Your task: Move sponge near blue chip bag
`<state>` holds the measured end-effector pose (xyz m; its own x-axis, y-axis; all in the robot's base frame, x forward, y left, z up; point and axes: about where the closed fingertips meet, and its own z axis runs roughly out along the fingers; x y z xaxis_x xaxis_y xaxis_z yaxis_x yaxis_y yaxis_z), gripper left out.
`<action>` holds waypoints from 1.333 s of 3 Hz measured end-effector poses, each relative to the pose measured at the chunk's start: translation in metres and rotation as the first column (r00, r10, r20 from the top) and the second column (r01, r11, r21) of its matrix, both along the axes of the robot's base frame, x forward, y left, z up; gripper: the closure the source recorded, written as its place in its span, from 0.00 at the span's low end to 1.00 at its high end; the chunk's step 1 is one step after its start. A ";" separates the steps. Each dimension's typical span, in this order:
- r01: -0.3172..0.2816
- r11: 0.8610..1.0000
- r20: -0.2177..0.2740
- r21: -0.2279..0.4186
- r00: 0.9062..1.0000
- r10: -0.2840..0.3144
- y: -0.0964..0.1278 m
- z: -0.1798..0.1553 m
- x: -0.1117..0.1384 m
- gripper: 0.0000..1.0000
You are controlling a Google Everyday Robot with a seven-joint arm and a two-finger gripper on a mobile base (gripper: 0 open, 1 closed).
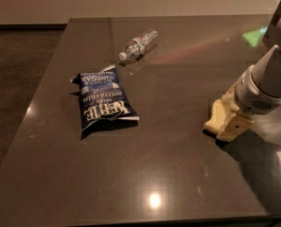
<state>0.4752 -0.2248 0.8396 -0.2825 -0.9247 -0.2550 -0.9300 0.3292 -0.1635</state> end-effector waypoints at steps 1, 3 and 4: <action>-0.010 0.999 0.016 0.036 1.000 0.009 0.006 0.014 0.005 0.75; -0.120 0.984 0.076 0.132 0.991 0.110 0.058 0.045 0.015 1.00; -0.191 0.967 0.107 0.166 0.979 0.175 0.096 0.053 0.021 1.00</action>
Offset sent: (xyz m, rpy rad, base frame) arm 0.0157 0.0279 0.0473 0.1196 -0.0660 0.0552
